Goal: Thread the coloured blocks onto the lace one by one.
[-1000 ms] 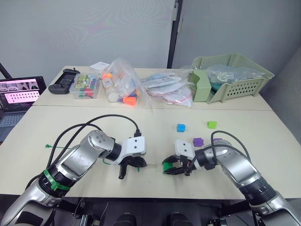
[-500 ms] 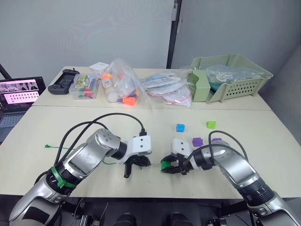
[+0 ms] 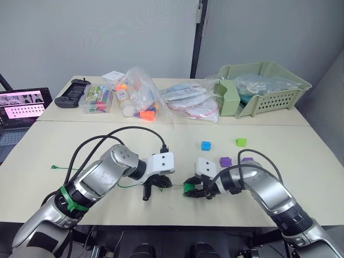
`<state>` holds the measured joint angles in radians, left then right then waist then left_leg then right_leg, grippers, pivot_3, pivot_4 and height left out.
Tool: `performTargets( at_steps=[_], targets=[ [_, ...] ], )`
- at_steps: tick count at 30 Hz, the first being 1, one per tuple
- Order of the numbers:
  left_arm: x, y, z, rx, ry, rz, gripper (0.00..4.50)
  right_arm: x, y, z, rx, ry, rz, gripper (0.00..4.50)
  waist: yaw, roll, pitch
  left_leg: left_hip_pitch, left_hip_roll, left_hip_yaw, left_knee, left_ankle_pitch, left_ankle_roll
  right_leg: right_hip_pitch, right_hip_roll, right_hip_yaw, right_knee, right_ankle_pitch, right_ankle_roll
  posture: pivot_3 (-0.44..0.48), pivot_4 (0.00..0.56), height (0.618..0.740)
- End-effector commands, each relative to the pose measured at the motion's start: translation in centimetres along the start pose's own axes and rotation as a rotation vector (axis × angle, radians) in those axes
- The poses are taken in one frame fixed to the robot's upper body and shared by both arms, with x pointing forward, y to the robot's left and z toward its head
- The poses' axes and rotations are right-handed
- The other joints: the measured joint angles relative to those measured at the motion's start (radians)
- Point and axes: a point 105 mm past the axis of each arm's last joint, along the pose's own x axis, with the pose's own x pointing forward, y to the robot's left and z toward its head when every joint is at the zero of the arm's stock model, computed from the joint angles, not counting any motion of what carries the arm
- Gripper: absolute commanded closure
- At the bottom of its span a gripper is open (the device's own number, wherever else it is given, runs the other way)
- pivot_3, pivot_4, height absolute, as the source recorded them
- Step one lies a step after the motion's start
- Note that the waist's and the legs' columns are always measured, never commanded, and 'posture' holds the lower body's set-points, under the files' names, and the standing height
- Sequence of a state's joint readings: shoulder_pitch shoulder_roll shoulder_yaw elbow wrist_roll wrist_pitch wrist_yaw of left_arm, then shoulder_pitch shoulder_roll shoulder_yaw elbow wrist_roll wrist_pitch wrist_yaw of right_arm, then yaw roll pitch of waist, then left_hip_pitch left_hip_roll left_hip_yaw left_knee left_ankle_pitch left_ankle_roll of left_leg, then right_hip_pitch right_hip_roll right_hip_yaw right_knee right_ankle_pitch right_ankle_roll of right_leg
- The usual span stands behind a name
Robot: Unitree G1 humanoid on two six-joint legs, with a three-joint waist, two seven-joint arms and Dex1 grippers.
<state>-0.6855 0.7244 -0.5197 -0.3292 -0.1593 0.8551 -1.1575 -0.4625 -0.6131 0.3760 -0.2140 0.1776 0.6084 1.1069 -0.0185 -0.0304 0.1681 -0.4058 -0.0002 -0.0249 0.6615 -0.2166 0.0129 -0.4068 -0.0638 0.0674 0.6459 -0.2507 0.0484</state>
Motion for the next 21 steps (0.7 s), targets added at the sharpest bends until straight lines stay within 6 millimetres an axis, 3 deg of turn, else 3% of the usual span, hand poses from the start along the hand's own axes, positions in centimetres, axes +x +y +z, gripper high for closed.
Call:
performTargets(
  at_steps=[1, 13, 21],
  targets=[
    [-0.5, -0.4, 0.9, 0.047, -0.015, -0.005, 4.5, -0.4, -0.4, -0.2, -0.002, -0.002, -0.059, 3.33, 0.0, 0.0, 0.0, 0.0, 0.0, 0.0, 0.0, 0.0, 0.0, 0.0, 0.0, 0.0, 0.0, 0.0, 0.0, 0.0, 0.15, 0.74],
    [-0.1, -0.8, -0.5, 0.009, -0.011, 0.003, 4.5, -0.6, -0.3, -0.2, 0.016, -0.02, -0.079, 3.33, 0.001, 0.0, 0.0, 0.0, 0.0, 0.0, 0.0, 0.0, 0.0, 0.001, 0.0, 0.0, 0.0, 0.0, 0.0, 0.0, 0.15, 0.74],
    [0.5, -0.7, -0.3, 0.004, -0.034, 0.013, 4.5, -0.2, 0.6, 0.3, 0.014, -0.041, -0.047, 3.33, 0.003, 0.0, 0.0, 0.0, 0.0, 0.0, 0.0, 0.0, 0.0, 0.001, 0.0, 0.0, 0.0, 0.0, 0.0, 0.0, 0.15, 0.74]
  ],
)
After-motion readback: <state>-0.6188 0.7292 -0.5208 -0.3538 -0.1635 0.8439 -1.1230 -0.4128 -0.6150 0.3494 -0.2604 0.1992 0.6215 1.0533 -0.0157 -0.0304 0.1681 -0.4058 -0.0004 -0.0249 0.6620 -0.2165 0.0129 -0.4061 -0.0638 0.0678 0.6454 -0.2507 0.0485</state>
